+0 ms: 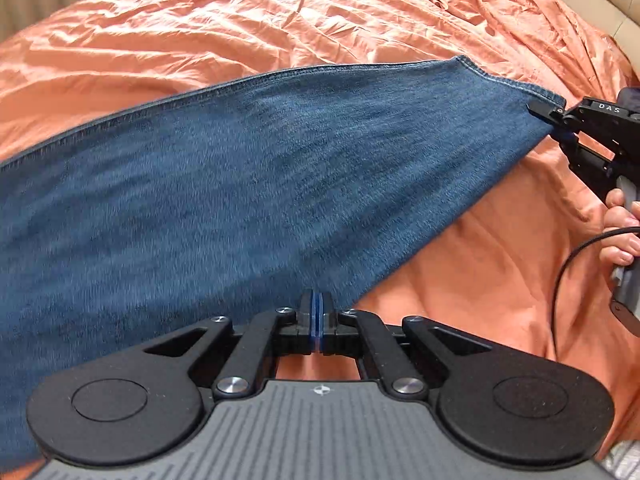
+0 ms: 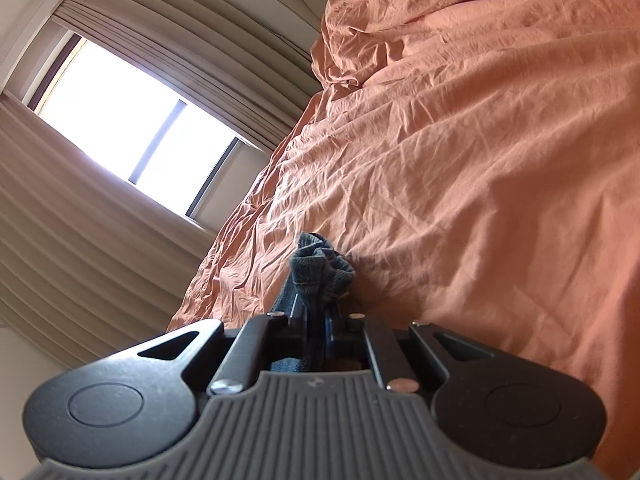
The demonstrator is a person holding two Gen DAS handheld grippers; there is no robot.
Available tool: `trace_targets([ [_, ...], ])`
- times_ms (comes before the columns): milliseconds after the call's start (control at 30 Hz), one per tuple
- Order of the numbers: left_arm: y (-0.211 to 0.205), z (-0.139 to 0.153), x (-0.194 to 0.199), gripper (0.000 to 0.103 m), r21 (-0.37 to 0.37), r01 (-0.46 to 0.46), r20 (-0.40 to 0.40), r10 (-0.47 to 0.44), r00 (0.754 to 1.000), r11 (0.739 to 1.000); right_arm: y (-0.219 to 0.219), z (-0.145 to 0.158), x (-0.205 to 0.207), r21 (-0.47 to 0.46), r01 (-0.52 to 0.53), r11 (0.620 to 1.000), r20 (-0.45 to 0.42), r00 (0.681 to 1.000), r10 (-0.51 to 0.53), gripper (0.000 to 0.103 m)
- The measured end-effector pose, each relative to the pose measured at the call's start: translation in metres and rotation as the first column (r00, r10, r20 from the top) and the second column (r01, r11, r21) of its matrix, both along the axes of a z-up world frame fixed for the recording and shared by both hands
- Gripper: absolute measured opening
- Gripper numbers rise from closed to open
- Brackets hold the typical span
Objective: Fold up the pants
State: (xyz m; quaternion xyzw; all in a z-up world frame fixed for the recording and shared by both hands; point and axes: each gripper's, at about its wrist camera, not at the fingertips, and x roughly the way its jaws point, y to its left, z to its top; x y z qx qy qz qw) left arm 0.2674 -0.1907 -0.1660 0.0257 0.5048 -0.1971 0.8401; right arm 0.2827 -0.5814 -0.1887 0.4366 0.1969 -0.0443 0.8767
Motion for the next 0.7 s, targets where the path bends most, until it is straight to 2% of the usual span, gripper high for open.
trace_targets([
  [67,0.012,0.010,-0.009,0.001,-0.057,-0.018,-0.013,0.018,1.000,0.998,0.009,0.020,0.000,-0.064,-0.020,0.998,0.019,1.000,0.021,0.003],
  [100,0.020,0.017,-0.014,0.001,-0.063,-0.022,0.003,0.022,1.000,0.998,0.016,0.031,0.000,-0.092,-0.027,0.995,0.033,0.999,0.030,0.003],
  [233,0.060,0.047,-0.030,0.006,-0.070,-0.065,0.072,0.070,0.995,0.995,0.053,0.082,0.002,-0.224,-0.069,0.972,0.091,0.992,0.091,0.003],
  [367,0.109,0.073,-0.045,0.006,-0.041,-0.126,0.156,0.130,0.979,0.991,0.106,0.140,0.009,-0.326,-0.128,0.937,0.135,0.974,0.180,0.003],
  [433,0.137,0.083,-0.053,0.006,-0.045,-0.168,0.180,0.173,0.968,0.985,0.135,0.164,0.012,-0.378,-0.155,0.913,0.144,0.964,0.223,0.003],
  [567,0.186,0.092,-0.069,0.006,-0.087,-0.242,0.206,0.255,0.945,0.966,0.208,0.200,0.016,-0.497,-0.218,0.840,0.131,0.938,0.320,0.002],
  [700,0.235,0.097,-0.081,0.006,-0.166,-0.306,0.213,0.337,0.917,0.938,0.288,0.208,0.020,-0.584,-0.297,0.755,0.075,0.907,0.415,0.002],
])
